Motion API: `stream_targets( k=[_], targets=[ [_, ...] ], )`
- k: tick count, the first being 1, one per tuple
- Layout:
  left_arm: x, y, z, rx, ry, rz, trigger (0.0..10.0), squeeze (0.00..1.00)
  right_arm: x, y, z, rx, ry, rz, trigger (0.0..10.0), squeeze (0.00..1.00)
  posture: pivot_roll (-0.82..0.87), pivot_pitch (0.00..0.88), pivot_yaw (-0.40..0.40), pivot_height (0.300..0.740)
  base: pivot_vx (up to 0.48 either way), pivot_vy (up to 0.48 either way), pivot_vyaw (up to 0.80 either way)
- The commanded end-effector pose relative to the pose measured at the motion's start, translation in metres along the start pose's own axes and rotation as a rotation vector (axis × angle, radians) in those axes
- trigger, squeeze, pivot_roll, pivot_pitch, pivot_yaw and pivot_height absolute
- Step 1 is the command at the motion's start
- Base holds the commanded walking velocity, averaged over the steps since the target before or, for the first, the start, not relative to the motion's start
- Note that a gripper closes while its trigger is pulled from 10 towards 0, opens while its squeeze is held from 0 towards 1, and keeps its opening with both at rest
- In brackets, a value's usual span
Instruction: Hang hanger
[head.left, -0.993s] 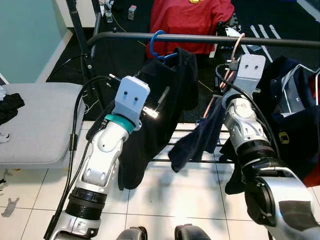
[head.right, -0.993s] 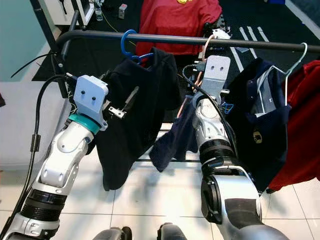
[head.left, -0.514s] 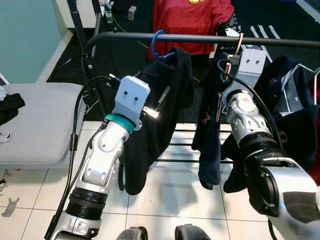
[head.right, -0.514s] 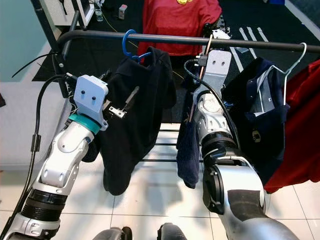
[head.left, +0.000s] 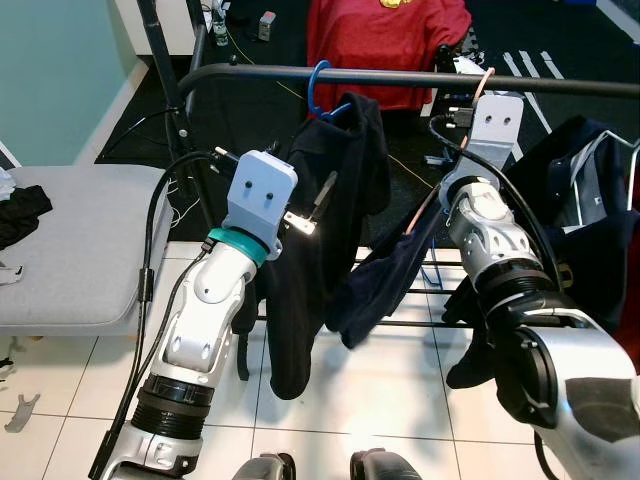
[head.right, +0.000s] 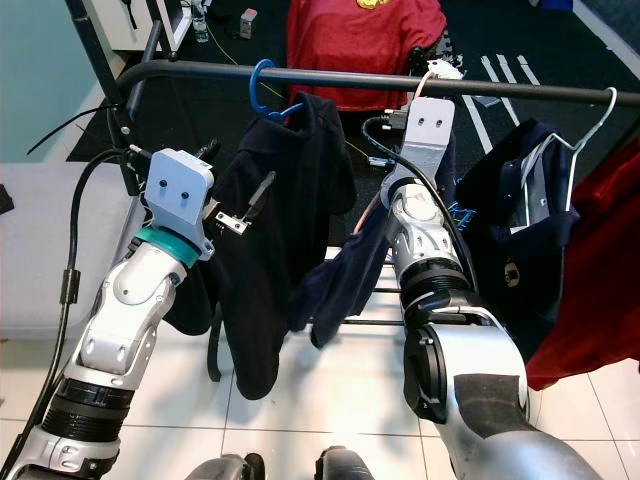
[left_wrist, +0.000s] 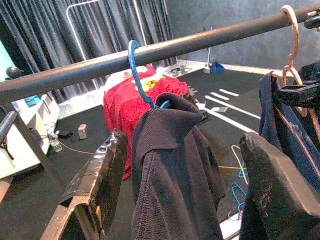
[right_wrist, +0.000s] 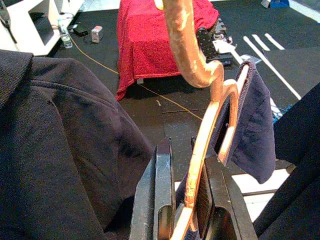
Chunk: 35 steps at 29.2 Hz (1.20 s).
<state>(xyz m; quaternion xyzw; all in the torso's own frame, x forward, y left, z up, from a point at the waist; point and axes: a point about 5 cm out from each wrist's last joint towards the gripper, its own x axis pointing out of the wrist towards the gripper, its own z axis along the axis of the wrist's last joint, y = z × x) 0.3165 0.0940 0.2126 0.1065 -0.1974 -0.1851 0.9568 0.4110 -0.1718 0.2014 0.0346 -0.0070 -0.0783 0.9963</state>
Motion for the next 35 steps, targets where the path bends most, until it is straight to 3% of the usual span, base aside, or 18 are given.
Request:
stream_targets(
  k=[1,6,9,11,12,18,21,26,27,28,29,32,35],
  targets=[
    [0.001,0.0,-0.001,-0.007,0.01,0.002,10.0,0.0,0.0,0.002,-0.004,-0.002,0.029,0.004,0.0,0.0,-0.03,0.052,0.036,0.74,0.0,0.0,0.0],
    [0.001,-0.001,-0.001,-0.012,0.01,-0.001,10.0,0.0,0.002,-0.003,0.015,-0.014,-0.062,-0.013,0.0,0.0,-0.04,0.053,0.041,0.74,0.0,0.0,0.0],
    [0.002,0.0,0.0,-0.012,0.008,0.0,10.0,0.0,0.0,0.002,0.037,-0.031,-0.181,0.047,0.0,0.0,-0.04,0.056,0.044,0.74,0.0,0.0,0.0],
    [0.002,0.0,0.0,-0.012,0.008,0.0,10.0,0.0,0.0,0.002,0.037,-0.031,-0.181,0.047,0.0,0.0,-0.04,0.056,0.044,0.74,0.0,0.0,0.0],
    [0.002,0.001,0.001,-0.011,0.005,0.0,10.0,0.0,-0.005,0.005,0.046,-0.046,-0.236,0.091,10.0,0.0,-0.05,0.058,0.045,0.74,0.0,0.0,0.0],
    [0.004,0.004,0.007,-0.014,-0.007,-0.014,10.0,0.0,-0.017,0.008,0.051,-0.075,-0.288,0.152,10.0,0.0,-0.05,0.062,0.045,0.74,0.0,0.0,0.0],
    [0.003,0.0,0.019,-0.06,-0.026,-0.099,10.0,0.0,-0.038,-0.001,0.036,-0.132,-0.272,0.148,10.0,0.0,-0.06,0.074,0.044,0.74,0.0,0.0,0.0],
    [0.003,0.0,0.019,-0.06,-0.026,-0.099,10.0,0.0,-0.038,-0.001,0.036,-0.132,-0.272,0.148,10.0,0.0,-0.06,0.074,0.044,0.74,0.0,0.0,0.0],
    [0.002,-0.004,0.023,-0.079,-0.032,-0.141,10.0,0.0,-0.049,-0.008,0.025,-0.162,-0.247,0.121,10.0,0.0,-0.07,0.077,0.046,0.74,0.0,0.0,0.0],
    [0.002,-0.004,0.023,-0.079,-0.032,-0.141,10.0,0.0,-0.049,-0.008,0.025,-0.162,-0.247,0.121,10.0,0.0,-0.07,0.077,0.046,0.74,0.0,0.0,0.0],
    [0.001,-0.008,0.024,-0.095,-0.03,-0.172,10.0,0.0,-0.061,-0.021,0.005,-0.218,-0.18,0.061,10.0,0.0,-0.09,0.084,0.055,0.74,0.0,0.0,0.0],
    [0.001,-0.011,0.023,-0.103,-0.026,-0.186,10.0,0.0,-0.068,-0.03,-0.008,-0.256,-0.134,0.02,10.0,0.0,-0.09,0.084,0.055,0.74,0.0,0.0,0.0],
    [0.001,-0.013,0.019,-0.105,-0.01,-0.215,10.0,0.0,-0.08,-0.047,-0.025,-0.378,-0.063,-0.012,10.0,0.0,-0.1,0.09,0.062,0.74,0.0,0.0,0.0]
  ],
)
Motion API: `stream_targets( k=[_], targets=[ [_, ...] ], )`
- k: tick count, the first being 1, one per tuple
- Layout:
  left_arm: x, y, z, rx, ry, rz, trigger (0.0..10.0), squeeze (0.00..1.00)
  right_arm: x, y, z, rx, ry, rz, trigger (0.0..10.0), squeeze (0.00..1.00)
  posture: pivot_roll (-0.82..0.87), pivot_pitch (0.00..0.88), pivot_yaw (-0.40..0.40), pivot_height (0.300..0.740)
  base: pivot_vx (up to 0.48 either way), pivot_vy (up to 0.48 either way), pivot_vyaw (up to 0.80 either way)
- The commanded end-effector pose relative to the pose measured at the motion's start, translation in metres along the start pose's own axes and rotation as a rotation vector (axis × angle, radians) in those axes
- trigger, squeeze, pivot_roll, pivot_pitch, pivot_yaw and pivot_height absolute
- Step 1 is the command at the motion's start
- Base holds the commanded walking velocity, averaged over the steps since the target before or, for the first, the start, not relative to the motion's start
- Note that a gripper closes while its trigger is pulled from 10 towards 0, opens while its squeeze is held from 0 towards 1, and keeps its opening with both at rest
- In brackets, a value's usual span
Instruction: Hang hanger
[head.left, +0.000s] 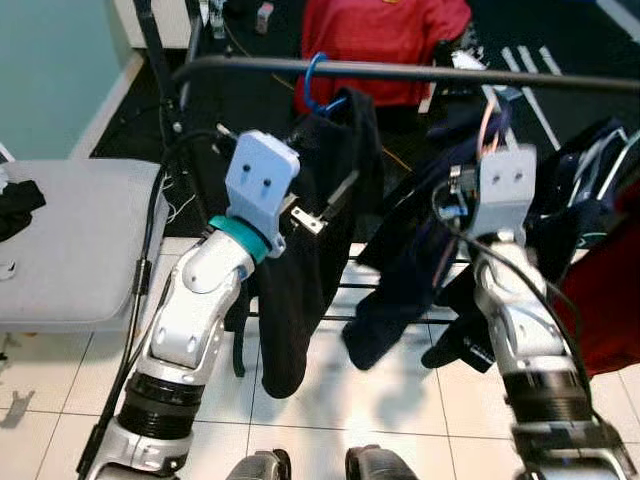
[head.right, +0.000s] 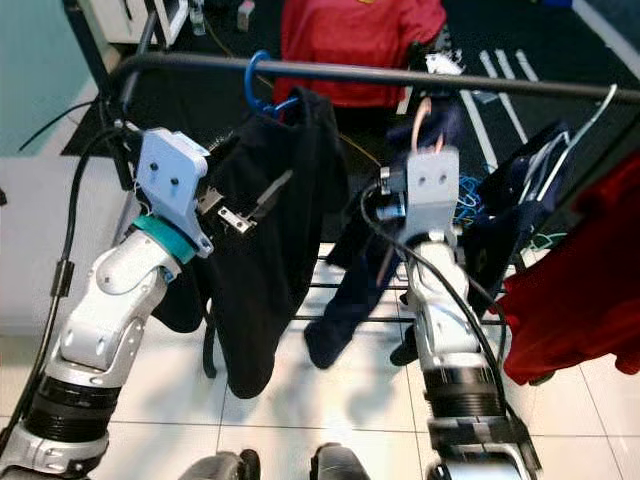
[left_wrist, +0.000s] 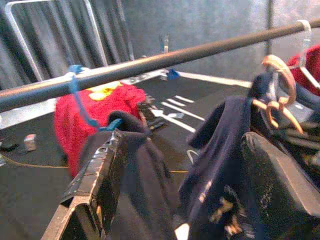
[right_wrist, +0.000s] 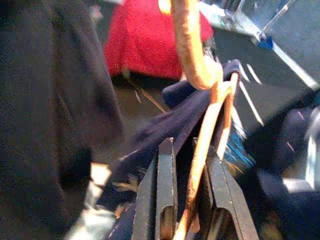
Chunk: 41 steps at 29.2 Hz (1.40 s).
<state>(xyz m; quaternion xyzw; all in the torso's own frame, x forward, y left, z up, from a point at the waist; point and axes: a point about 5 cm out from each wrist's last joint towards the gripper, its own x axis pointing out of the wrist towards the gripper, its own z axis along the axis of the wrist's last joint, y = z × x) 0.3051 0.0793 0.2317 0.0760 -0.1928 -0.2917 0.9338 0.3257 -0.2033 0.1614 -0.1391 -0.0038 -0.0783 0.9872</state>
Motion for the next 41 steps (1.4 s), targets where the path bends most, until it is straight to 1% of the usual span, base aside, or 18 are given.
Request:
stream_targets(
  k=[1,7,9,10,11,13,14,16,17,18,19,20,22,25,31,33,36,41],
  targets=[
    [-0.002,-0.001,-0.006,-0.008,0.031,-0.023,10.0,0.0,-0.004,-0.008,0.008,-0.073,-0.024,-0.012,10.0,0.0,-0.1,0.09,0.062,0.74,0.0,0.0,0.0],
    [-0.004,-0.001,-0.007,-0.019,0.046,-0.044,10.0,0.0,-0.012,-0.015,0.002,-0.092,0.028,-0.003,10.0,0.0,-0.1,0.092,0.064,0.74,0.0,0.0,0.0],
    [-0.007,-0.002,-0.01,-0.038,0.07,-0.071,10.0,0.0,-0.024,-0.013,0.003,-0.178,0.025,0.166,10.0,0.0,-0.11,0.091,0.076,0.74,0.0,0.0,0.0],
    [-0.007,-0.002,-0.01,-0.038,0.07,-0.071,10.0,0.0,-0.024,-0.013,0.003,-0.178,0.025,0.166,10.0,0.0,-0.11,0.091,0.076,0.74,0.0,0.0,0.0],
    [-0.01,-0.003,-0.015,-0.048,0.091,-0.091,10.0,0.0,-0.031,-0.008,0.01,-0.184,-0.003,0.296,10.0,0.0,-0.11,0.091,0.077,0.74,0.0,0.0,0.0],
    [-0.01,-0.003,-0.015,-0.048,0.091,-0.091,10.0,0.0,-0.031,-0.008,0.01,-0.184,-0.003,0.296,10.0,0.0,-0.11,0.091,0.077,0.74,0.0,0.0,0.0],
    [-0.013,-0.004,-0.02,-0.054,0.114,-0.112,10.0,0.0,-0.038,-0.003,0.017,-0.168,-0.033,0.421,10.0,0.0,-0.12,0.088,0.081,0.74,0.0,0.0,0.0],
    [-0.013,-0.004,-0.02,-0.054,0.114,-0.112,10.0,0.0,-0.038,-0.003,0.017,-0.168,-0.033,0.421,10.0,0.0,-0.12,0.088,0.081,0.74,0.0,0.0,0.0],
    [-0.017,-0.007,-0.028,-0.059,0.139,-0.134,10.0,0.0,-0.046,0.002,0.026,-0.134,-0.072,0.535,10.0,0.0,-0.12,0.088,0.081,0.74,0.0,0.0,0.0],
    [-0.017,-0.007,-0.028,-0.059,0.139,-0.134,10.0,0.0,-0.046,0.002,0.026,-0.134,-0.072,0.535,10.0,0.0,-0.12,0.088,0.081,0.74,0.0,0.0,0.0],
    [-0.021,-0.011,-0.034,-0.067,0.16,-0.152,10.0,0.0,-0.054,0.007,0.033,-0.1,-0.106,0.624,10.0,0.0,-0.12,0.084,0.077,0.74,0.0,0.0,0.0],
    [-0.021,-0.011,-0.034,-0.067,0.16,-0.152,10.0,0.0,-0.054,0.007,0.033,-0.1,-0.106,0.624,10.0,0.0,-0.12,0.084,0.077,0.74,0.0,0.0,0.0],
    [-0.026,-0.018,-0.044,-0.072,0.188,-0.161,10.0,0.0,-0.066,0.014,0.043,-0.068,-0.16,0.74,10.0,0.0,-0.12,0.08,0.076,0.74,0.0,0.0,0.0],
    [-0.026,-0.018,-0.044,-0.072,0.188,-0.161,10.0,0.0,-0.066,0.014,0.043,-0.068,-0.16,0.74,10.0,0.0,-0.12,0.08,0.076,0.74,0.0,0.0,0.0],
    [-0.019,-0.01,-0.051,-0.062,0.214,-0.02,10.0,0.0,-0.081,0.012,0.063,-0.038,-0.242,0.826,10.0,0.0,-0.13,0.073,0.078,0.74,0.0,0.0,0.0],
    [-0.019,-0.01,-0.051,-0.062,0.214,-0.02,10.0,0.0,-0.081,0.012,0.063,-0.038,-0.242,0.826,10.0,0.0,-0.13,0.073,0.078,0.74,0.0,0.0,0.0],
    [-0.012,0.005,-0.051,-0.025,0.22,0.096,10.0,0.0,-0.085,0.009,0.071,-0.039,-0.269,0.842,10.0,0.0,-0.14,0.068,0.085,0.74,0.0,0.0,0.0],
    [-0.005,0.019,-0.052,0.01,0.232,0.188,10.0,0.0,-0.093,0.013,0.077,-0.023,-0.295,0.884,10.0,0.0,-0.14,0.069,0.09,0.74,0.0,0.0,0.0]
  ],
)
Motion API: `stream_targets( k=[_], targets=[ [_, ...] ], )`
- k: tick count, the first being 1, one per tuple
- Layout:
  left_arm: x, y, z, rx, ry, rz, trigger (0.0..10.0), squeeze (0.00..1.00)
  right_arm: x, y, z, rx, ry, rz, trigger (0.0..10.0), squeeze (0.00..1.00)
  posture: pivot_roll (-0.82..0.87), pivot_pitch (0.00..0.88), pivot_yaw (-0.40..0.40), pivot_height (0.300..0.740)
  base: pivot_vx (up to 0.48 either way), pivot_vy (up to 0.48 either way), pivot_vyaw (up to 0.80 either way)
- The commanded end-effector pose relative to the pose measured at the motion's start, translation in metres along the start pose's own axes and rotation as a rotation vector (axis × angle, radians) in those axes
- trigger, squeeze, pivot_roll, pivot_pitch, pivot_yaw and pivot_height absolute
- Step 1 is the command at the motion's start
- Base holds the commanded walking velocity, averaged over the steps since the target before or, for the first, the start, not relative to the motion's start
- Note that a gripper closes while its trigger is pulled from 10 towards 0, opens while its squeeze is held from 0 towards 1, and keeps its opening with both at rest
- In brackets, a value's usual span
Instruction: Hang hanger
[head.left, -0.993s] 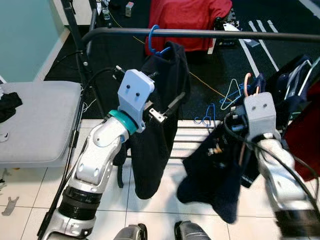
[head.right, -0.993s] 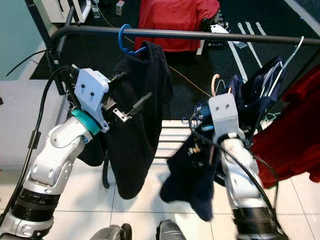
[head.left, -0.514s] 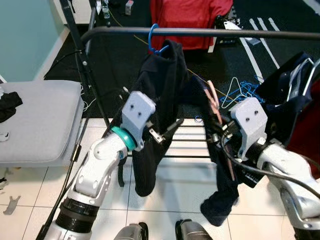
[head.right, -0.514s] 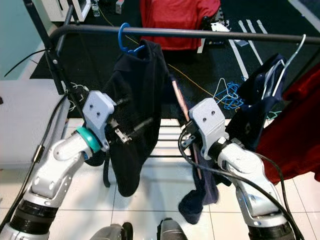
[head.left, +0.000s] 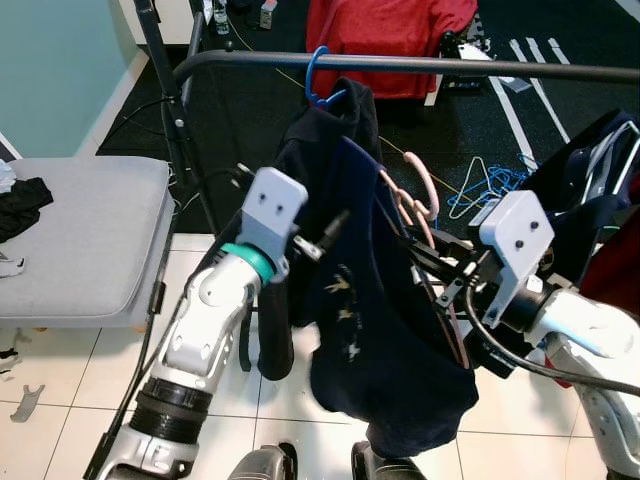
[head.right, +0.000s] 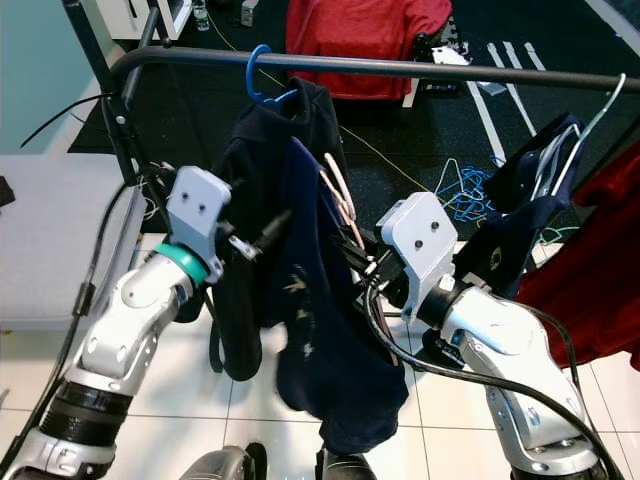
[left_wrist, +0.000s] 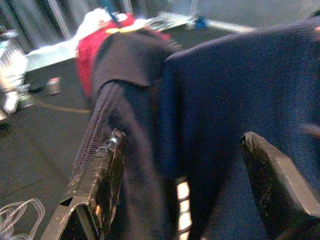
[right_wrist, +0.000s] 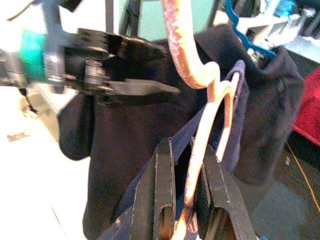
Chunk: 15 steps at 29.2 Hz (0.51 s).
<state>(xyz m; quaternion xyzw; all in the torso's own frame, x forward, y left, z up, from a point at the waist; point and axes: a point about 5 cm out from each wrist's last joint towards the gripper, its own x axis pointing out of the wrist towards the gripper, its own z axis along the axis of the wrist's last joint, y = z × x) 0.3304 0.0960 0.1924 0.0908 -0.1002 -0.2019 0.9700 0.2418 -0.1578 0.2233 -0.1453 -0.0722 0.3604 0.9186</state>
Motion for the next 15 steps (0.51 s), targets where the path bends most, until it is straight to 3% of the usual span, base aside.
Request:
stream_targets(
  k=[1,8,9,10,11,13,14,15],
  targets=[
    [0.002,0.006,-0.006,0.001,0.026,0.04,10.0,0.0,-0.001,0.007,0.008,-0.004,-0.032,0.036,10.0,0.0,-0.14,0.067,0.092,0.74,0.0,0.0,0.0],
    [0.008,0.001,-0.009,-0.07,0.046,-0.013,10.0,0.0,0.004,0.019,0.01,0.03,-0.057,0.096,10.0,0.0,-0.14,0.068,0.089,0.74,0.0,0.0,0.0],
    [0.009,-0.002,-0.008,-0.098,0.045,-0.037,9.1,0.0,0.007,0.021,0.01,0.039,-0.061,0.112,10.0,0.0,-0.14,0.067,0.086,0.74,0.0,0.0,0.0],
    [0.009,-0.002,-0.008,-0.098,0.045,-0.037,9.1,0.0,0.007,0.021,0.01,0.039,-0.061,0.112,10.0,0.0,-0.14,0.067,0.086,0.74,0.0,0.0,0.0],
    [0.01,-0.005,-0.003,-0.154,0.022,-0.065,6.1,0.0,0.009,0.023,0.007,0.053,-0.051,0.121,10.0,0.0,-0.13,0.068,0.082,0.74,0.0,0.0,0.0],
    [0.01,-0.005,-0.003,-0.154,0.022,-0.065,6.1,0.0,0.009,0.023,0.007,0.053,-0.051,0.121,10.0,0.0,-0.13,0.068,0.082,0.74,0.0,0.0,0.0],
    [0.009,-0.005,0.0,-0.175,0.003,-0.087,7.2,0.0,0.01,0.02,0.004,0.056,-0.036,0.104,10.0,0.0,-0.13,0.068,0.082,0.74,0.0,0.0,0.0],
    [0.007,-0.005,0.003,-0.205,-0.013,-0.116,7.2,0.0,0.01,0.018,0.001,0.056,-0.022,0.086,10.0,0.0,-0.13,0.068,0.083,0.74,0.0,0.0,0.0]
  ],
)
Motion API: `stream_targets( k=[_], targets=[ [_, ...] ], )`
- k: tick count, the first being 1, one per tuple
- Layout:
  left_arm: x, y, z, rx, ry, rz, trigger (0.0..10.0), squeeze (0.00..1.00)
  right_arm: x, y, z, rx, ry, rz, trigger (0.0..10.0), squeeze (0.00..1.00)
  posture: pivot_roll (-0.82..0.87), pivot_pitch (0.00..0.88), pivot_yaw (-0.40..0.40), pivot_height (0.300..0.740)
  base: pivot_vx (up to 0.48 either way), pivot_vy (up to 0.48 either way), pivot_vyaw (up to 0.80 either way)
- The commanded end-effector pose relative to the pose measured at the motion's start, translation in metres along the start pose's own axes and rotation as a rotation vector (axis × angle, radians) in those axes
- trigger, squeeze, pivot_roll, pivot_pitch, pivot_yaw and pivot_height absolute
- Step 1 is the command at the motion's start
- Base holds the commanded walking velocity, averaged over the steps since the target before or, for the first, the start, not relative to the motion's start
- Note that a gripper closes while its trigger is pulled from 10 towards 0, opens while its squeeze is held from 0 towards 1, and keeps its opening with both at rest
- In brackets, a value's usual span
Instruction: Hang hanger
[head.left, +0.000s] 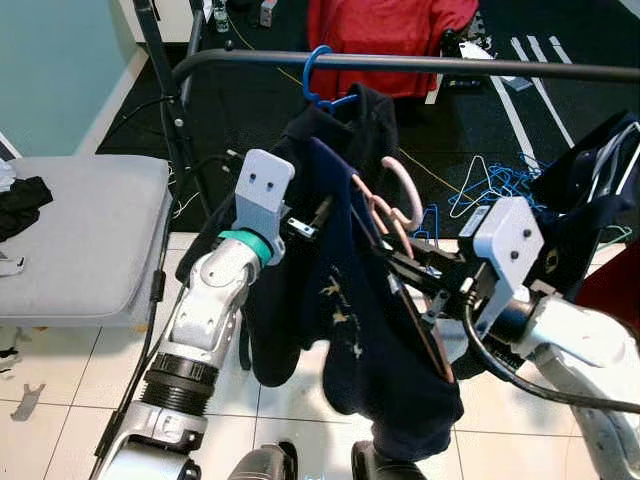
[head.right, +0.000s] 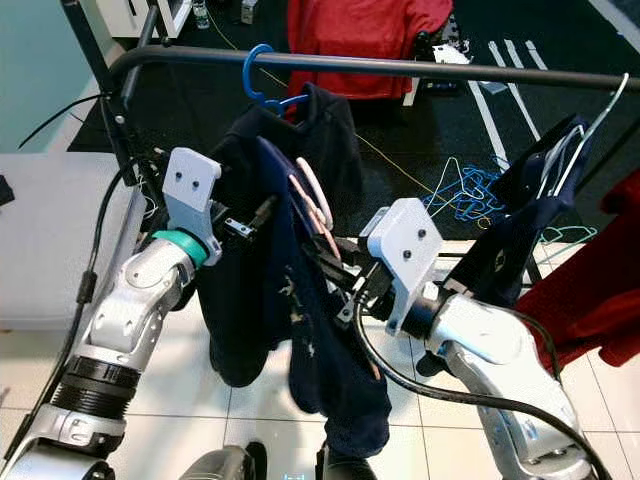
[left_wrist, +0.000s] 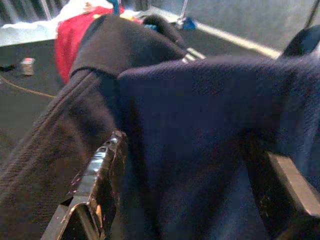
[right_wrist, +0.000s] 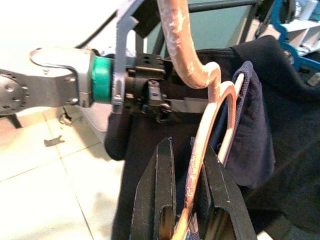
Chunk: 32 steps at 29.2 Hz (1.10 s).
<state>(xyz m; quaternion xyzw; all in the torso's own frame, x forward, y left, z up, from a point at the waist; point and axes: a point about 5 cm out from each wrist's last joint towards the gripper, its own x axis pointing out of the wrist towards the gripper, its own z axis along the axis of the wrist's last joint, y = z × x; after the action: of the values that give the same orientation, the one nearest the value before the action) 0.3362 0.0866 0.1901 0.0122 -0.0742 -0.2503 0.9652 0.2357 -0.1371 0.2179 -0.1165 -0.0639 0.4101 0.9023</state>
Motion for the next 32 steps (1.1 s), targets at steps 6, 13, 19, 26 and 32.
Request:
stream_targets(
  k=[6,13,19,26,32],
  targets=[
    [-0.011,0.0,0.012,-0.069,-0.043,-0.15,7.5,0.0,-0.001,-0.009,-0.005,-0.014,0.031,-0.058,10.0,0.0,-0.13,0.069,0.085,0.74,0.0,0.0,0.0],
    [-0.016,-0.013,0.009,-0.074,-0.034,-0.279,4.4,0.0,0.003,-0.006,-0.003,-0.004,0.016,-0.027,10.0,0.0,-0.13,0.067,0.082,0.74,0.0,0.0,0.0],
    [-0.009,-0.025,-0.003,0.011,0.003,-0.259,6.1,0.0,0.008,0.002,0.004,0.002,-0.019,0.036,10.0,0.0,-0.14,0.066,0.081,0.74,0.0,0.0,0.0],
    [-0.005,-0.016,-0.007,0.006,0.025,-0.187,4.5,0.0,0.006,0.009,0.006,0.004,-0.018,0.085,10.0,0.0,-0.14,0.069,0.076,0.74,0.0,0.0,0.0],
    [-0.004,-0.011,-0.007,-0.005,0.026,-0.162,0.0,0.0,0.006,0.012,0.007,0.012,-0.019,0.098,10.0,0.0,-0.14,0.069,0.076,0.74,0.0,0.0,0.0]
  ],
)
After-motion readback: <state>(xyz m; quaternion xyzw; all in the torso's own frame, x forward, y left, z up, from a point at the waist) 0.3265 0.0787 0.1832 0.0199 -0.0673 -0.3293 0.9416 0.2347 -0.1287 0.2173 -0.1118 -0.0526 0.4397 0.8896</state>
